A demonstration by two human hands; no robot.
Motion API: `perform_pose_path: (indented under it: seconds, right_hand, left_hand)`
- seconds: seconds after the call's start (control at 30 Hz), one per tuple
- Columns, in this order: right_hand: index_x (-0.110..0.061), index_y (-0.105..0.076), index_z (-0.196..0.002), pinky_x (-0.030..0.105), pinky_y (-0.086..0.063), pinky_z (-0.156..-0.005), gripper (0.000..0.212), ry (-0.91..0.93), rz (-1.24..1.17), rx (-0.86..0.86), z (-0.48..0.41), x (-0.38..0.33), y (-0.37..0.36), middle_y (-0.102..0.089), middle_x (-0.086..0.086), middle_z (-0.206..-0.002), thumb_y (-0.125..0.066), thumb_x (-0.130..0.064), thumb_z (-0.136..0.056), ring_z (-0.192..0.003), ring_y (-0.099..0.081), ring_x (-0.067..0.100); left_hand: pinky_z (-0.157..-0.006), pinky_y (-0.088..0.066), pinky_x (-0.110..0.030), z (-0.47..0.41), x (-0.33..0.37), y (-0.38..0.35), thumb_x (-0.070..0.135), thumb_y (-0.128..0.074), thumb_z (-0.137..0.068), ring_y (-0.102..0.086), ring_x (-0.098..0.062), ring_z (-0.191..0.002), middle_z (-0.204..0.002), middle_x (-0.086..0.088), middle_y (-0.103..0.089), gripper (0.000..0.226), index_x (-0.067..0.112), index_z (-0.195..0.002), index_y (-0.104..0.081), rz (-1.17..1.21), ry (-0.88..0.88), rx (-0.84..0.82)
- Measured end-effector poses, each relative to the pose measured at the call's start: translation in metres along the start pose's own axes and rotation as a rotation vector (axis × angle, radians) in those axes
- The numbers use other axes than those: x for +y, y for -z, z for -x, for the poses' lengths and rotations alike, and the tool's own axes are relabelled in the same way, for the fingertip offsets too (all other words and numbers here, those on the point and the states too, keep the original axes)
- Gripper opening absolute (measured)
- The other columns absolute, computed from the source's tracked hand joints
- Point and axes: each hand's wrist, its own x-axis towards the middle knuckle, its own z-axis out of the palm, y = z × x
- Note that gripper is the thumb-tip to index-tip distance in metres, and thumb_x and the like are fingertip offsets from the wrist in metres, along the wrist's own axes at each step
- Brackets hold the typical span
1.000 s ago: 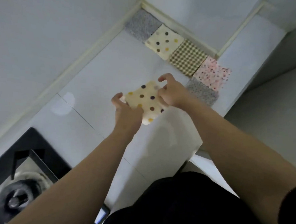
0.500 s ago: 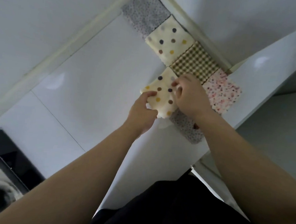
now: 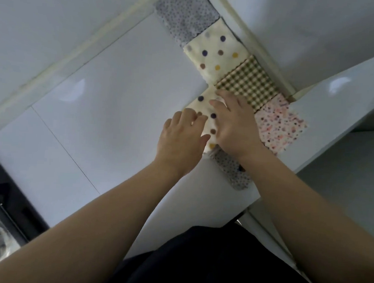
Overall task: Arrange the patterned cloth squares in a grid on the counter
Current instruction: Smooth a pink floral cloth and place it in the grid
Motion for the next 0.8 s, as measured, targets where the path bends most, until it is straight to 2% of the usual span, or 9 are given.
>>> perform_pose_path:
  seconds: [0.03,0.13,0.23,0.4,0.5,0.57,0.63,0.7,0.8]
  right_hand:
    - [-0.011,-0.060,-0.133,0.053,-0.049,-0.090,0.054,0.022,0.009,-0.056,-0.003,0.001,0.001,-0.050,0.009,-0.149,-0.068,-0.016,-0.080,-0.115,-0.055,0.038]
    - [-0.021,-0.044,-0.150,0.049,-0.044,-0.098,0.072,0.030,0.089,-0.209,-0.008,0.003,0.003,-0.033,-0.001,-0.162,-0.071,-0.026,-0.084,-0.125,-0.047,0.032]
    - [-0.023,-0.030,-0.157,0.044,-0.039,-0.103,0.075,0.025,0.163,-0.279,-0.010,0.003,0.003,-0.018,-0.006,-0.168,-0.065,-0.027,-0.090,-0.134,-0.040,0.028]
    - [-0.022,-0.031,-0.156,0.042,-0.041,-0.100,0.072,0.003,0.146,-0.253,-0.014,-0.003,0.006,-0.020,-0.005,-0.167,-0.062,-0.019,-0.092,-0.134,-0.042,0.026]
    - [-0.018,-0.033,-0.155,0.046,-0.044,-0.101,0.073,-0.013,0.159,-0.307,-0.017,-0.006,0.011,-0.024,0.000,-0.166,-0.066,-0.020,-0.090,-0.137,-0.042,0.028]
    - [-0.010,-0.050,-0.145,0.051,-0.051,-0.094,0.061,-0.001,0.117,-0.240,-0.015,-0.012,0.014,-0.041,0.010,-0.157,-0.068,-0.015,-0.087,-0.128,-0.053,0.034]
    - [-0.005,-0.064,-0.126,0.052,-0.054,-0.086,0.042,-0.004,0.088,-0.131,-0.011,-0.023,0.019,-0.058,0.015,-0.137,-0.066,-0.008,-0.084,-0.113,-0.062,0.037]
    - [-0.004,-0.067,-0.115,0.048,-0.053,-0.083,0.033,-0.002,0.091,-0.152,-0.005,-0.042,0.029,-0.064,0.013,-0.120,-0.060,-0.001,-0.083,-0.103,-0.063,0.035]
    - [-0.009,-0.067,-0.107,0.043,-0.054,-0.079,0.026,-0.036,0.075,-0.243,0.011,-0.076,0.037,-0.064,0.007,-0.106,-0.056,0.000,-0.086,-0.094,-0.062,0.028]
  left_hand:
    - [-0.086,-0.049,-0.044,-0.004,0.002,-0.004,0.037,-0.070,-0.090,-0.059,-0.032,-0.107,-0.123,-0.009,-0.058,0.046,0.013,-0.129,-0.063,-0.059,-0.019,0.009]
    - [-0.091,-0.045,-0.040,-0.013,0.008,-0.018,0.044,-0.066,-0.092,-0.052,-0.029,-0.119,-0.140,-0.007,-0.048,0.058,0.016,-0.140,-0.049,-0.192,0.047,-0.117]
    - [-0.093,-0.042,-0.038,-0.014,0.007,-0.028,0.045,-0.066,-0.092,-0.046,-0.027,-0.124,-0.144,-0.006,-0.041,0.066,0.019,-0.146,-0.039,-0.230,0.096,-0.165]
    - [-0.106,-0.038,-0.043,-0.014,0.005,-0.020,0.051,-0.053,-0.099,-0.032,-0.030,-0.138,-0.156,-0.006,-0.027,0.070,0.019,-0.155,-0.026,-0.143,0.087,-0.262]
    - [-0.113,-0.035,-0.042,-0.009,-0.003,-0.002,0.046,-0.047,-0.102,-0.031,-0.027,-0.141,-0.157,-0.001,-0.033,0.058,0.020,-0.153,-0.036,0.023,0.073,-0.287]
    - [-0.112,-0.035,-0.039,0.001,-0.009,0.011,0.037,-0.047,-0.104,-0.038,-0.025,-0.137,-0.149,0.002,-0.045,0.045,0.022,-0.146,-0.048,0.099,0.077,-0.252]
    - [-0.110,-0.038,-0.037,0.018,-0.016,0.024,0.031,-0.048,-0.103,-0.044,-0.022,-0.131,-0.140,0.004,-0.052,0.036,0.024,-0.138,-0.056,0.165,0.124,-0.218]
    - [-0.107,-0.043,-0.037,0.041,-0.022,0.037,0.030,-0.049,-0.103,-0.051,-0.017,-0.124,-0.132,0.007,-0.057,0.031,0.026,-0.131,-0.060,0.244,0.209,-0.214]
    - [-0.099,-0.049,-0.035,0.084,-0.028,0.054,0.030,-0.049,-0.102,-0.058,-0.010,-0.110,-0.119,0.013,-0.061,0.025,0.029,-0.122,-0.064,0.326,0.301,-0.220]
